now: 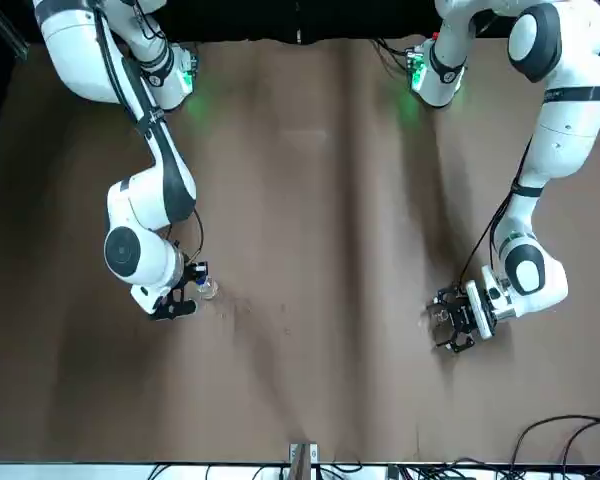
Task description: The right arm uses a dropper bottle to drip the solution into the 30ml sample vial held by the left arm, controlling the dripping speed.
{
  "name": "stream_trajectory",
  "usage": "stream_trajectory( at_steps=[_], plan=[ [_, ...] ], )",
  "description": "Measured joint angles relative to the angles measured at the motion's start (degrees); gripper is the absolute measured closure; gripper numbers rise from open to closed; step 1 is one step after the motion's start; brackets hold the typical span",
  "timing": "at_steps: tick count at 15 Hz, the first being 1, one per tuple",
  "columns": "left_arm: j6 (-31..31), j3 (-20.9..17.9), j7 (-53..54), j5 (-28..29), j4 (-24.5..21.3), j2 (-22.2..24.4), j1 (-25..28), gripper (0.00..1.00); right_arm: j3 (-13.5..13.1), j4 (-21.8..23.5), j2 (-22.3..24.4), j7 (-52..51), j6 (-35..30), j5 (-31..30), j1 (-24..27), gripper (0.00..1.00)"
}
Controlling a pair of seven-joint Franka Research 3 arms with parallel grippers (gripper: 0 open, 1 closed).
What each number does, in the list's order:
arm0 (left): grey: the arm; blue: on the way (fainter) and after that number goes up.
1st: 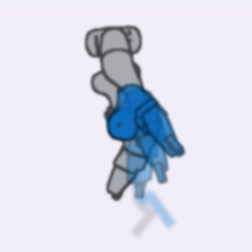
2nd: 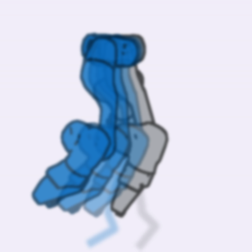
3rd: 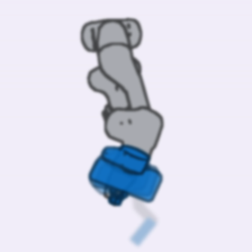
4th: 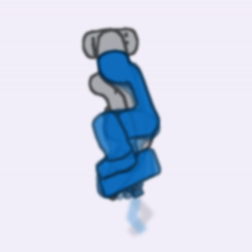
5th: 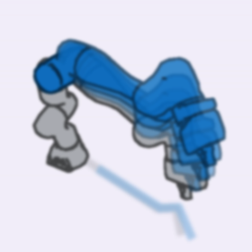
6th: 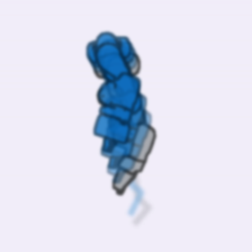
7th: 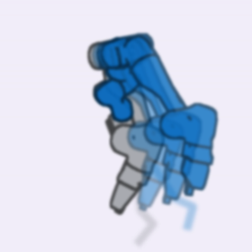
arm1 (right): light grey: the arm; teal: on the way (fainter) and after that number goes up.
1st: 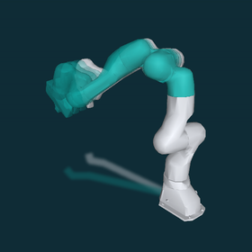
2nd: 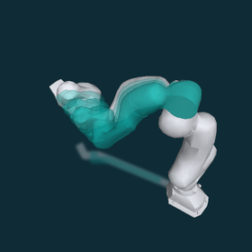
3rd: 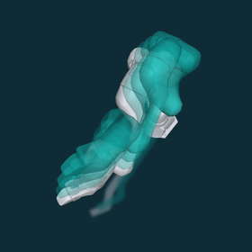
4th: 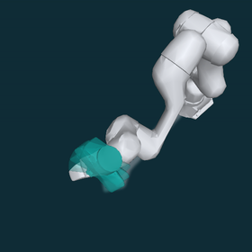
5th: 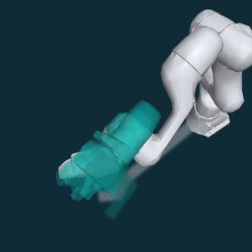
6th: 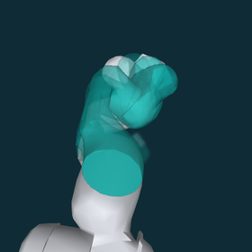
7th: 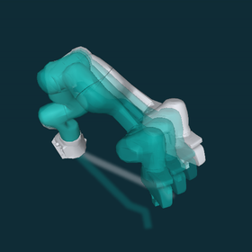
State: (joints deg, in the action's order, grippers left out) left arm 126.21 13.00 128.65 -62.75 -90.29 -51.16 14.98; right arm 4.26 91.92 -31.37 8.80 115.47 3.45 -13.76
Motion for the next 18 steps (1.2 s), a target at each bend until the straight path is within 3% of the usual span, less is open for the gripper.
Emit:
stream_trajectory(
  at_steps=[2, 4, 9, 11, 17, 18],
  plan=[
    [0.0, 0.0, 0.33, 0.0, 0.02, 0.0, 0.05, 0.15, -0.08, -0.01, 0.0, 0.02, 0.0, 0.0, 0.0, 0.96],
    [0.01, -0.01, 0.41, 0.0, 0.02, 0.0, 0.11, 0.3, -0.13, -0.02, 0.0, 0.03, -0.01, 0.0, 0.0, 0.96],
    [0.01, -0.07, 0.44, 0.0, 0.02, 0.01, 0.36, 0.34, -0.24, -0.08, 0.0, 0.04, -0.02, 0.0, 0.0, 0.96],
    [0.01, -0.15, 0.44, 0.0, -0.1, 0.0, 0.36, 0.44, -0.27, -0.11, 0.0, 0.05, -0.09, 0.0, 0.0, 0.96],
    [0.01, -0.29, 0.44, 0.0, -0.25, 0.01, 0.48, 0.47, -0.36, -0.21, 0.0, 0.06, -0.18, 0.0, 0.01, 0.9],
    [0.01, -0.29, 0.45, 0.0, -0.28, 0.01, 0.47, 0.52, -0.36, -0.21, 0.0, 0.07, -0.18, 0.0, 0.01, 0.9]
  ],
)
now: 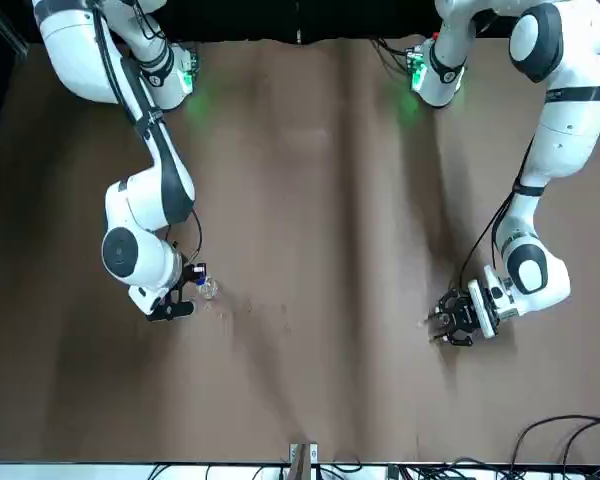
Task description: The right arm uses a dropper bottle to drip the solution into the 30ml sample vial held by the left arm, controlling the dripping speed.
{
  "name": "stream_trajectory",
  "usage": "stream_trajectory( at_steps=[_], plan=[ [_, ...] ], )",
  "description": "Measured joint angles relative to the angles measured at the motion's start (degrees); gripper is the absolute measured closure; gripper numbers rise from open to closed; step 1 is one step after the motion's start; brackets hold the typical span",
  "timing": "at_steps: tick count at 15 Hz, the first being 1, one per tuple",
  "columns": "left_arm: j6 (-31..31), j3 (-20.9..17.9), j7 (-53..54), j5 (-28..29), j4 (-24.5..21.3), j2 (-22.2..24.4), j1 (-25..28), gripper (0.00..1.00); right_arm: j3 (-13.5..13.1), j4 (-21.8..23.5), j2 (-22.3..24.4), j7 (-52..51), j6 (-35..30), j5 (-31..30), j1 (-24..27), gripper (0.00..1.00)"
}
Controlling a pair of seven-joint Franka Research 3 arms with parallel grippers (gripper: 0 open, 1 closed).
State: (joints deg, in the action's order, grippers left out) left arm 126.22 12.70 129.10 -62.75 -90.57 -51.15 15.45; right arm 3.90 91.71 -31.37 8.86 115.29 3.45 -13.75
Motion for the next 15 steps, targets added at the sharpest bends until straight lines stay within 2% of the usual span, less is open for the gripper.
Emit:
stream_trajectory(
  at_steps=[3, 11, 12, 15],
  plan=[
    [0.0, -0.02, 0.02, 0.0, -0.08, 0.0, -0.01, 0.57, 0.0, -0.01, 0.0, 0.0, -0.01, 0.0, 0.0, 0.89],
    [0.0, -0.07, 0.03, 0.0, -0.08, 0.0, 0.11, 0.6, 0.04, -0.02, 0.0, 0.0, -0.02, 0.0, 0.0, 0.87],
    [0.0, -0.07, 0.03, 0.0, -0.08, 0.0, 0.12, 0.64, 0.04, -0.02, 0.0, 0.0, -0.03, 0.0, 0.0, 0.87],
    [0.0, -0.07, 0.04, 0.0, -0.08, 0.0, 0.12, 0.67, 0.04, -0.02, 0.0, 0.0, -0.03, 0.0, 0.0, 0.87]
  ],
)
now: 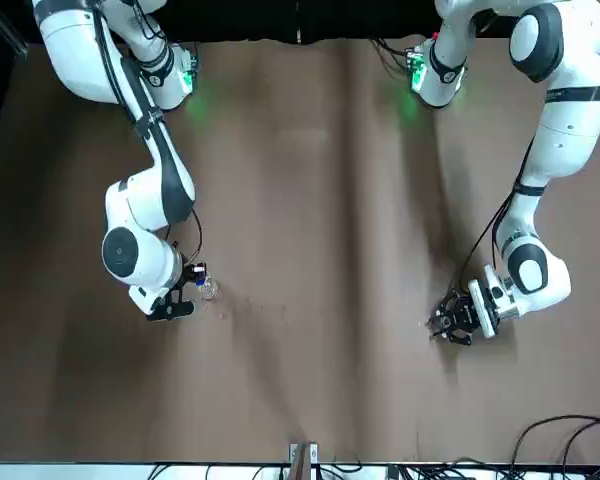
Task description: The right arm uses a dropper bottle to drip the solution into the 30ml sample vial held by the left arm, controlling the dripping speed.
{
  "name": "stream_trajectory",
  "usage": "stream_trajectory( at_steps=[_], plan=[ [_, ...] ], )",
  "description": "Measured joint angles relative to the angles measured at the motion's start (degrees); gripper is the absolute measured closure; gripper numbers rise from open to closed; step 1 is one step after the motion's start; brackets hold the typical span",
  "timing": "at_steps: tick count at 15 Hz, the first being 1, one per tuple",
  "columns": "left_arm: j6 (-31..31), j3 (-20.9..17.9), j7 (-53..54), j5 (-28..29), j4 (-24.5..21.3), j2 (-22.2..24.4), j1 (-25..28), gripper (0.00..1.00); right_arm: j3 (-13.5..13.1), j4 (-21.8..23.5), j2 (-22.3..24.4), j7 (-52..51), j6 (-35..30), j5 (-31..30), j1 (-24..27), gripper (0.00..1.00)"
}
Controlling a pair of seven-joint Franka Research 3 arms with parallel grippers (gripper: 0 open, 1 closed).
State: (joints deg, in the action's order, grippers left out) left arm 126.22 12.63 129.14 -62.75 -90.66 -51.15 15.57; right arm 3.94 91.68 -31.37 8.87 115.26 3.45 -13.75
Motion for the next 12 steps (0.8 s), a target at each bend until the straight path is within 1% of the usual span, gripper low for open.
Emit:
stream_trajectory(
  at_steps=[4, 8, 12],
  plan=[
    [0.0, 0.0, 0.01, 0.0, 0.0, 0.0, 0.0, 0.7, 0.0, -0.08, 0.02, 0.0, 0.0, 0.0, 0.0, 0.87],
    [0.01, 0.01, 0.02, 0.0, 0.1, 0.07, 0.0, 0.7, -0.1, -0.62, 1.12, 0.0, -0.08, 0.0, 0.05, 0.87],
    [0.0, 0.17, 0.02, 0.0, 0.34, 1.25, -0.22, 0.7, -0.1, -0.82, 3.1, 0.0, -3.25, 0.0, 0.06, 0.87]
  ],
)
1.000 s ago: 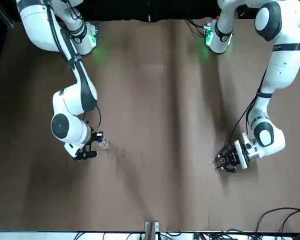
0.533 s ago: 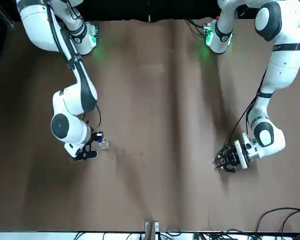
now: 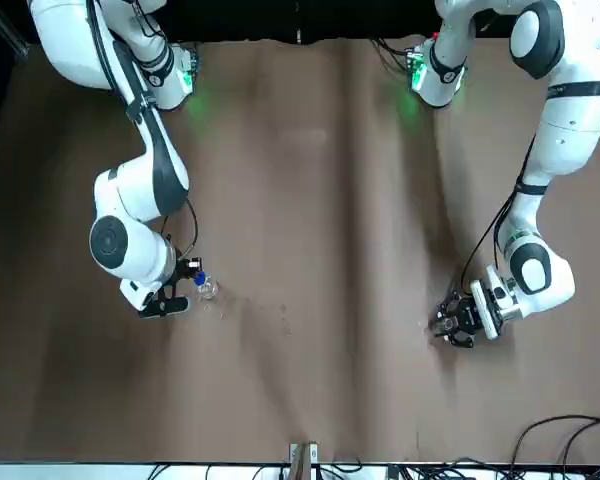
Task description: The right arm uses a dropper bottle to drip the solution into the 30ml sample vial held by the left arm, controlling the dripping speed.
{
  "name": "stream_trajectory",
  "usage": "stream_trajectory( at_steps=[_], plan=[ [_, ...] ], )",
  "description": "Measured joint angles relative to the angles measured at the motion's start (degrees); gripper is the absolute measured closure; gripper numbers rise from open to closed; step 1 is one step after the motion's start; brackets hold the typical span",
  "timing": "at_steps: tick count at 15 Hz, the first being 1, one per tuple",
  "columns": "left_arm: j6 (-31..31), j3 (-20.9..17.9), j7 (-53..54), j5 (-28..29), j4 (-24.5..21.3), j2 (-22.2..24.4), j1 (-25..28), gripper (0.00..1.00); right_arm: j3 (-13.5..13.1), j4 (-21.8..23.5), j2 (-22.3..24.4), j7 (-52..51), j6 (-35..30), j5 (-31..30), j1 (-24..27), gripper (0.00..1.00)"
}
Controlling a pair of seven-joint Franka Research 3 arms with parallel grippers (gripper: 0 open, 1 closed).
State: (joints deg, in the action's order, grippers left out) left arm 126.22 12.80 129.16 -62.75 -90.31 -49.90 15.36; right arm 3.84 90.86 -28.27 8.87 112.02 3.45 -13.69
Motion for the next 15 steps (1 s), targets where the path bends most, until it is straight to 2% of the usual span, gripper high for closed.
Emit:
stream_trajectory(
  at_steps=[7, 12, 15],
  plan=[
    [0.74, 0.07, -0.54, 0.0, 0.25, 2.21, -1.45, 0.7, 0.01, -0.21, 2.06, 0.01, -2.86, 0.0, 0.0, 0.87],
    [5.77, -0.09, -3.24, 0.25, 0.22, 4.55, -6.81, 0.7, 0.0, -0.47, 4.03, 0.07, -3.04, 0.0, 0.0, 0.87],
    [8.54, -0.16, -8.03, 2.29, 0.19, 5.88, -10.32, 0.7, -0.01, -0.71, 5.29, 0.09, -4.36, 0.0, 0.0, 0.87]
  ],
)
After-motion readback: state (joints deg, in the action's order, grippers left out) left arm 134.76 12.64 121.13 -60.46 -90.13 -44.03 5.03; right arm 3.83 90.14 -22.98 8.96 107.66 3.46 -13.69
